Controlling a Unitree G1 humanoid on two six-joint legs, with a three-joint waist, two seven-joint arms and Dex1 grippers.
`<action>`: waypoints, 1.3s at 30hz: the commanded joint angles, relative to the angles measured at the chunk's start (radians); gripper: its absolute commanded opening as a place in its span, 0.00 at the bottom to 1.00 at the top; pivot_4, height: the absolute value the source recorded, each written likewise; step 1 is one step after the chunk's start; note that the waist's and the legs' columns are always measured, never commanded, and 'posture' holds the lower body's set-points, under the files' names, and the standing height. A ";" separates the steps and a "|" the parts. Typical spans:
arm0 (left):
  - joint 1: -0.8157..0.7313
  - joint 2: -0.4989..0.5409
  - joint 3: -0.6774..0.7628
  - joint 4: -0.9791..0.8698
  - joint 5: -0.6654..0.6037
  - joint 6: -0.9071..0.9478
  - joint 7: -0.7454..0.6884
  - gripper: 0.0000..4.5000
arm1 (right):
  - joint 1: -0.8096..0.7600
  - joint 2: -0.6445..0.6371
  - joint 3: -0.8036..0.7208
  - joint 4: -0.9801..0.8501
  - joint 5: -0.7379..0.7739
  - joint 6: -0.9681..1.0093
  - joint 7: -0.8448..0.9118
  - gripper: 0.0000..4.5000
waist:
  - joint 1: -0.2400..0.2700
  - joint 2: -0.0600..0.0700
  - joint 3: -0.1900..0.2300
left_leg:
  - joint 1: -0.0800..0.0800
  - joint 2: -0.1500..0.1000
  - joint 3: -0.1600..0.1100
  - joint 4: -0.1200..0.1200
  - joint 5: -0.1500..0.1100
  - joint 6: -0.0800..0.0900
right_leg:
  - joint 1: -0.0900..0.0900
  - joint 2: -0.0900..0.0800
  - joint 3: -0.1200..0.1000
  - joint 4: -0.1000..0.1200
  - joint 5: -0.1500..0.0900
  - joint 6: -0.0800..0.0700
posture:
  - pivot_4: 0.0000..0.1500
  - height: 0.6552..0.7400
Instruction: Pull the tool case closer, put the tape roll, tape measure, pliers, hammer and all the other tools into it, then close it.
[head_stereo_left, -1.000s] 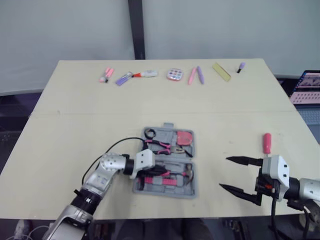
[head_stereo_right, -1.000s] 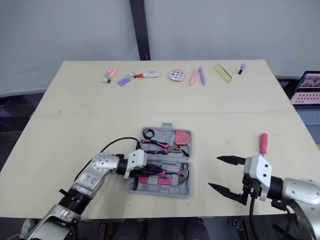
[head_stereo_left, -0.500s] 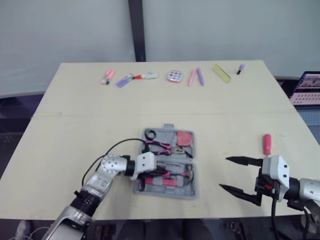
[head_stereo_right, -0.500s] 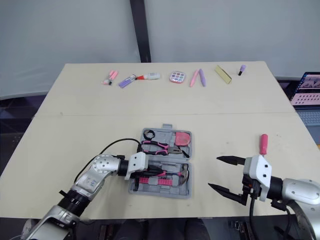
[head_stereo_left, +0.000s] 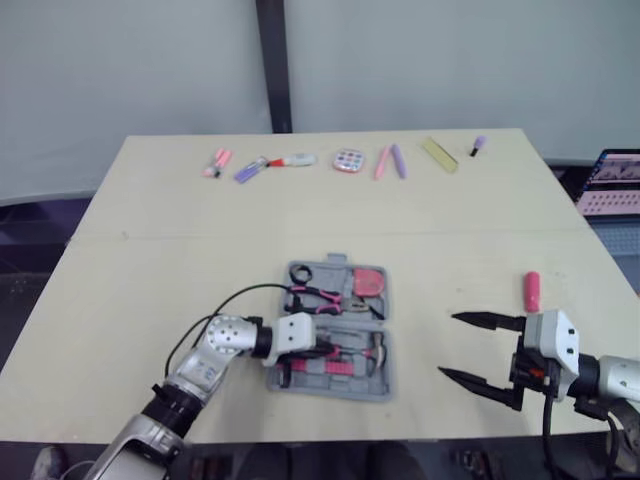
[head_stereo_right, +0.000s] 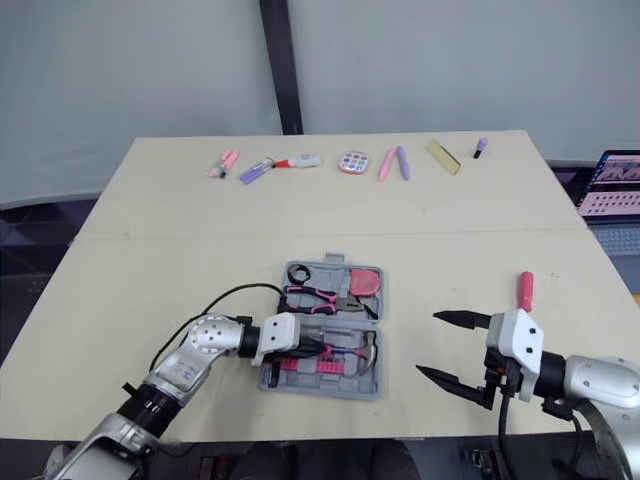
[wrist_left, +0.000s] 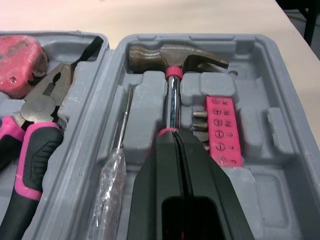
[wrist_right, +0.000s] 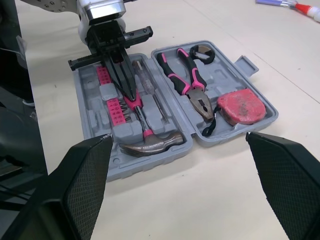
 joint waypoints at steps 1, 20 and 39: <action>0.077 0.024 -0.086 0.138 0.111 0.054 -0.004 0.01 | -0.007 -0.005 -0.012 -0.026 0.012 0.004 -0.005 1.00 | 0.000 -0.001 -0.001 | 0.000 0.000 0.000 0.000 0.000 0.000 | 0.000 0.000 0.000 0.000 0.000 0.000 | 1.00 1.00; 0.216 0.132 0.451 -0.421 -0.399 0.306 0.025 0.01 | -0.061 0.020 0.055 0.034 -0.019 -0.027 0.002 1.00 | -0.024 -0.003 0.016 | -0.016 0.001 -0.002 0.003 0.001 -0.001 | -0.016 0.000 -0.001 0.004 0.000 0.000 | 1.00 1.00; 0.915 0.141 0.849 -0.556 -0.462 0.110 -0.026 0.99 | 0.043 0.096 0.126 0.031 -0.058 -0.069 -0.018 1.00 | -0.025 -0.010 0.026 | -0.017 0.001 0.000 0.000 0.000 -0.002 | -0.018 0.000 0.000 0.002 -0.001 -0.002 | 1.00 1.00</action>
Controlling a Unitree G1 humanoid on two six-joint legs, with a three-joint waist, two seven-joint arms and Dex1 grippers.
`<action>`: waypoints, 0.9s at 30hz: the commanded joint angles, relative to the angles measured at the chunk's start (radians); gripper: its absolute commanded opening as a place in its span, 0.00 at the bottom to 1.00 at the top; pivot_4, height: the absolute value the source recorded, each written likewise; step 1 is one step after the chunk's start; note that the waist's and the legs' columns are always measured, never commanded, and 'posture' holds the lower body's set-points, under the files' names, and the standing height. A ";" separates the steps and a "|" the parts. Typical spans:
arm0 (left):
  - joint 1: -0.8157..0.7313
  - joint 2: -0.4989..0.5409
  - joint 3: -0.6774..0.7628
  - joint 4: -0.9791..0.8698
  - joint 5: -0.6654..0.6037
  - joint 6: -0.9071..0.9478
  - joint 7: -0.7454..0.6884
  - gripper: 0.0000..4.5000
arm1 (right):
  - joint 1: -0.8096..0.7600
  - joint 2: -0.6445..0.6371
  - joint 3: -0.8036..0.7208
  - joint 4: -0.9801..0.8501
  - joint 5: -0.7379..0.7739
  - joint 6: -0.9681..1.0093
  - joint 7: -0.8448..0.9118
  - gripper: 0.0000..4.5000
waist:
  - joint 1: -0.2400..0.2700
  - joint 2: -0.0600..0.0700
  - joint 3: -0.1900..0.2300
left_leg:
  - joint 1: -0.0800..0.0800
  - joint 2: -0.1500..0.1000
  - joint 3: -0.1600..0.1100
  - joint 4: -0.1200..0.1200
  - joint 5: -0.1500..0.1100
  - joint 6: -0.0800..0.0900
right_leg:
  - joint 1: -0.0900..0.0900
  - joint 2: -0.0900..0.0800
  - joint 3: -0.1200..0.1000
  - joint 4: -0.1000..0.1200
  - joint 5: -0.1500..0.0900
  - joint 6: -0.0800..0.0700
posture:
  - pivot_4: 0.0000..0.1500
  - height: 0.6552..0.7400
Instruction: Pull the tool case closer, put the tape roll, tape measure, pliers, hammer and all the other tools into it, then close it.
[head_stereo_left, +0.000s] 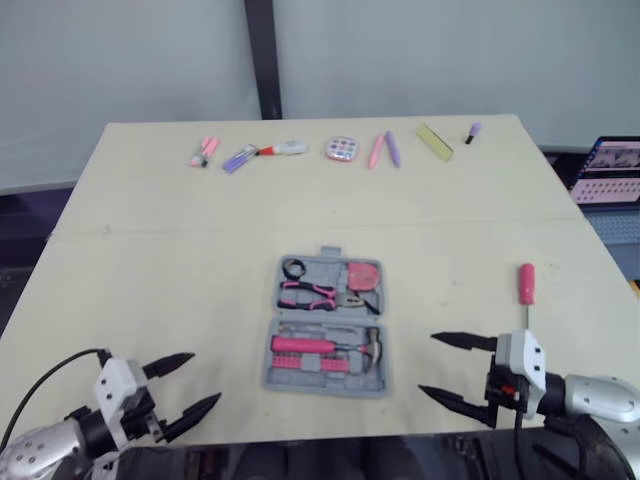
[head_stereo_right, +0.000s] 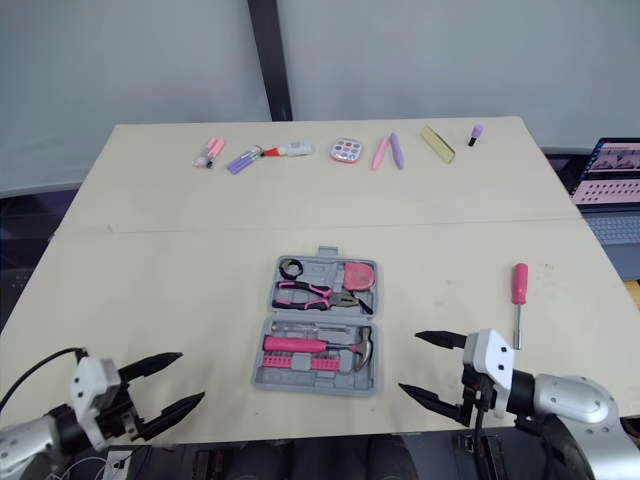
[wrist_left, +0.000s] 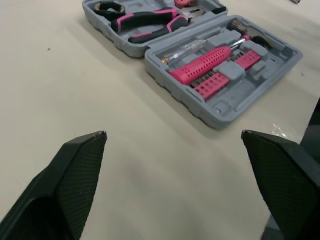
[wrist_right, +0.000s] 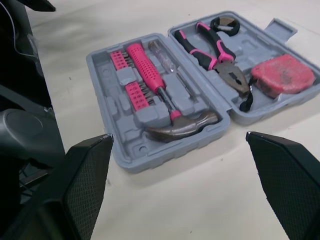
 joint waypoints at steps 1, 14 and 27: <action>0.036 -0.001 0.047 -0.007 -0.024 -0.057 -0.029 0.99 | 0.006 0.008 -0.001 -0.015 0.007 -0.021 -0.005 1.00 | -0.001 0.000 0.000 | 0.000 0.000 0.000 0.000 0.000 0.000 | 0.000 0.000 0.000 0.000 0.000 0.000 | 1.00 1.00; -0.010 0.065 -0.006 -0.111 -0.128 -0.019 -0.141 0.99 | -0.032 0.040 -0.046 -0.042 0.021 0.066 -0.147 1.00 | 0.000 -0.001 0.000 | 0.000 0.000 0.000 0.000 0.000 0.000 | 0.000 0.000 0.000 0.000 0.000 0.000 | 1.00 1.00; -0.253 0.138 -0.180 -0.150 -0.162 0.085 -0.200 0.99 | 0.192 0.276 -0.134 -0.337 -0.049 0.236 -0.592 1.00 | -0.017 0.003 0.000 | 0.000 0.000 0.001 -0.001 0.000 -0.001 | -0.001 0.000 0.001 0.001 0.000 -0.001 | 1.00 1.00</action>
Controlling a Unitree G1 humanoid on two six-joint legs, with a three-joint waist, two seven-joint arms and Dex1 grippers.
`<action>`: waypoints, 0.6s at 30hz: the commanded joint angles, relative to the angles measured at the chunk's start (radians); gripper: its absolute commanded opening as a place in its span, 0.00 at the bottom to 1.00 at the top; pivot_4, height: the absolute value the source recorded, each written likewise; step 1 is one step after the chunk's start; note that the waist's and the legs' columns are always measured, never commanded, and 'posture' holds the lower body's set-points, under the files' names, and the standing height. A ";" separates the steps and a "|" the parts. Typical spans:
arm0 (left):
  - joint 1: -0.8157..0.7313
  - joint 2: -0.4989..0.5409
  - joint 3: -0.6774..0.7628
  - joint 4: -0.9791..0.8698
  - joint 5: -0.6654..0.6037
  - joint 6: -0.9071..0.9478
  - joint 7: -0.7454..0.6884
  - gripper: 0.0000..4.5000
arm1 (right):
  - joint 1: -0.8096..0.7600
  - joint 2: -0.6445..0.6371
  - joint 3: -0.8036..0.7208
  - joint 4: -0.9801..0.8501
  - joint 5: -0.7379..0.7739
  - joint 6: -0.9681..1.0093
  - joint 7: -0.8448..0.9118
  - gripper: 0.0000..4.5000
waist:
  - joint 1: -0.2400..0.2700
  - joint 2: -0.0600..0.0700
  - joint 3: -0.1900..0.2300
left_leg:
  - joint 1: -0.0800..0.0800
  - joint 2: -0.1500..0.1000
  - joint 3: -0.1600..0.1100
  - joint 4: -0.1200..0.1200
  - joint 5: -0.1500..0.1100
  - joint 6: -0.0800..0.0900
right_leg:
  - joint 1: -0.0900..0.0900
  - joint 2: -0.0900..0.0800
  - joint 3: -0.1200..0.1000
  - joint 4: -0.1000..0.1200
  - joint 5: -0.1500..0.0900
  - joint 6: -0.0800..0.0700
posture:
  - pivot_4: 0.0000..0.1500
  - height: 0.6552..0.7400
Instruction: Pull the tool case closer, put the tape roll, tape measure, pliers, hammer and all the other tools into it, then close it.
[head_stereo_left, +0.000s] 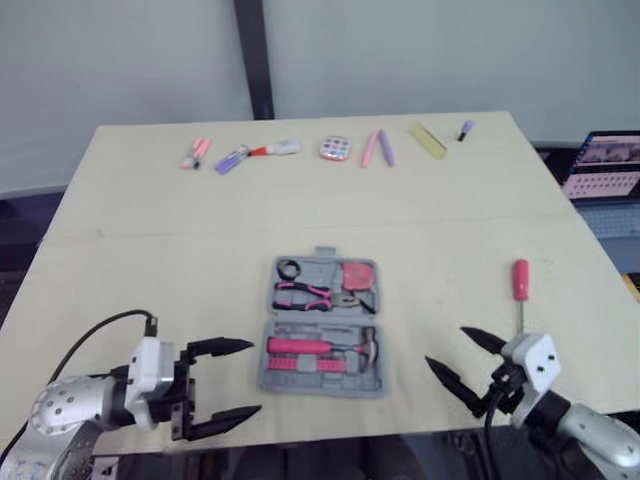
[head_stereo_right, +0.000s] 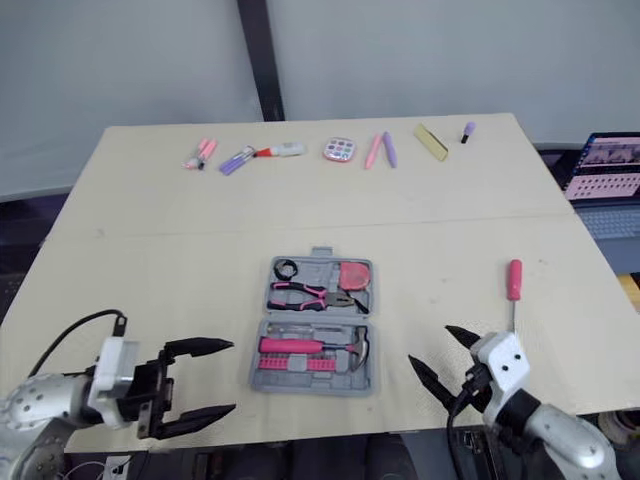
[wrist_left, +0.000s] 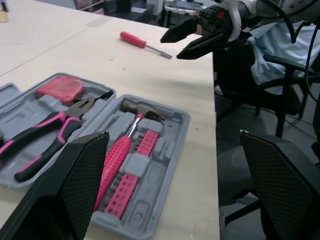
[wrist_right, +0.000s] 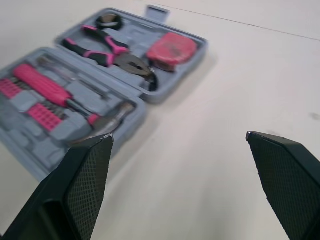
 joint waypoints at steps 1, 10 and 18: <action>-0.035 0.014 -0.004 0.020 -0.011 0.010 -0.013 0.99 | -0.006 0.054 -0.055 -0.083 0.000 0.048 -0.132 1.00 | -0.004 0.000 0.000 | 0.000 0.000 0.000 0.000 0.000 0.000 | 0.000 0.000 0.000 0.000 0.000 0.000 | 1.00 1.00; -0.061 0.012 0.010 0.001 -0.026 0.062 0.031 0.99 | -0.200 0.079 -0.196 -0.014 0.019 0.249 -0.354 1.00 | -0.013 0.001 0.000 | 0.000 0.000 -0.001 -0.001 0.000 0.000 | -0.001 0.000 0.000 0.001 0.000 -0.001 | 1.00 1.00; 0.000 0.012 0.076 -0.032 -0.027 0.074 0.075 0.99 | -0.363 0.033 -0.262 0.116 0.032 0.303 -0.367 1.00 | -0.012 0.002 0.001 | -0.001 0.000 0.000 -0.002 0.000 0.000 | -0.002 0.000 0.000 0.001 0.000 -0.001 | 1.00 1.00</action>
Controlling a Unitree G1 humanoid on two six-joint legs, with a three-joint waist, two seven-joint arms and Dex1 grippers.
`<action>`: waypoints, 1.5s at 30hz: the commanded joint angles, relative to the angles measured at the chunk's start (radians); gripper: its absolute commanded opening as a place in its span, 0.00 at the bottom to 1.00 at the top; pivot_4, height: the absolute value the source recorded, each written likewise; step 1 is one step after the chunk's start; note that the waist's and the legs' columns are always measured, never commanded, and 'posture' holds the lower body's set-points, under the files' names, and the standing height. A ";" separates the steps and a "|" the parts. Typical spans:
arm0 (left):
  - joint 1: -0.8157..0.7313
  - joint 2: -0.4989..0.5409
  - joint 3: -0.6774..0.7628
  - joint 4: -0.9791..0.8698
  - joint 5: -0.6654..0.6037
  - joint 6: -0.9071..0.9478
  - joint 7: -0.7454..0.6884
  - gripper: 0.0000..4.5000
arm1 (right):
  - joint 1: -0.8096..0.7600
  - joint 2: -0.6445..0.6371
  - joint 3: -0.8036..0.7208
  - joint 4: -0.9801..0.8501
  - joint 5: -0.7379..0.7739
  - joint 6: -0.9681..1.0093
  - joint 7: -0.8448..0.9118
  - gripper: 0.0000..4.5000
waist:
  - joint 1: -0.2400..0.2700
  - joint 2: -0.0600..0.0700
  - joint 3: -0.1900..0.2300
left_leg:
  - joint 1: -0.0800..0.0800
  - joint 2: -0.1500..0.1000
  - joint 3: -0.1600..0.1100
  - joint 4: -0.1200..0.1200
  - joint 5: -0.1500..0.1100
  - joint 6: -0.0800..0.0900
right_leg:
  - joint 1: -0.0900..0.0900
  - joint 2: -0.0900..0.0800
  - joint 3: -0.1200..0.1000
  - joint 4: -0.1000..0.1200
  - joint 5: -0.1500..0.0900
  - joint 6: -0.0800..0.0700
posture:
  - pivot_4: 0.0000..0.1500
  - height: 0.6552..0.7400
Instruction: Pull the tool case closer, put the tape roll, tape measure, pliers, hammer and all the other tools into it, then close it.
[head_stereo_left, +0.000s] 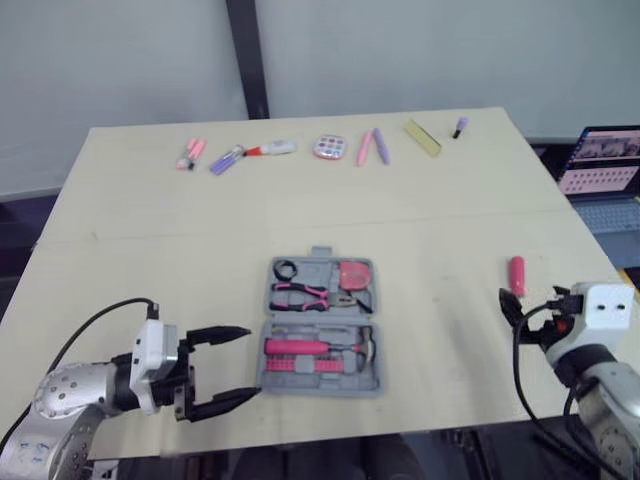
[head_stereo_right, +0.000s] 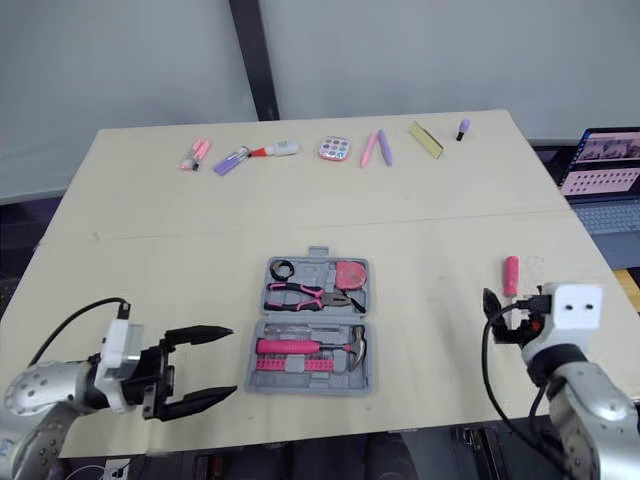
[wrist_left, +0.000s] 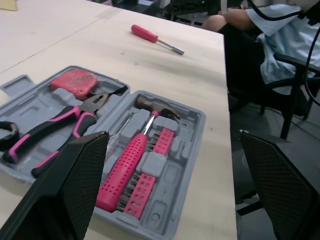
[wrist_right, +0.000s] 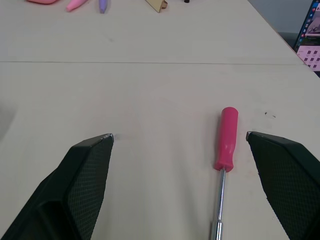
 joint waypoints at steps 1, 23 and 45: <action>0.029 0.002 0.045 -0.043 -0.023 -0.004 0.007 0.99 | -0.042 -0.023 -0.049 0.032 0.004 0.004 -0.020 1.00 | 0.000 0.000 0.000 | 0.000 0.000 0.000 0.000 0.000 0.000 | 0.000 0.000 0.000 0.000 0.000 0.000 | 1.00 1.00; 0.034 0.002 0.048 -0.116 -0.003 0.020 0.077 0.99 | -0.439 -0.140 0.028 0.597 -0.043 0.251 -0.059 1.00 | -0.002 0.001 0.001 | 0.000 0.000 0.002 0.002 0.000 0.000 | -0.002 0.000 0.001 0.003 0.000 0.000 | 1.00 1.00; 0.071 -0.005 0.031 -0.175 0.013 0.034 0.134 1.00 | -0.608 -0.151 0.130 0.847 -0.179 0.203 -0.076 0.89 | -0.002 0.001 0.001 | -0.001 0.000 0.002 0.002 0.001 0.000 | -0.002 0.000 0.001 0.003 0.000 0.001 | 1.00 1.00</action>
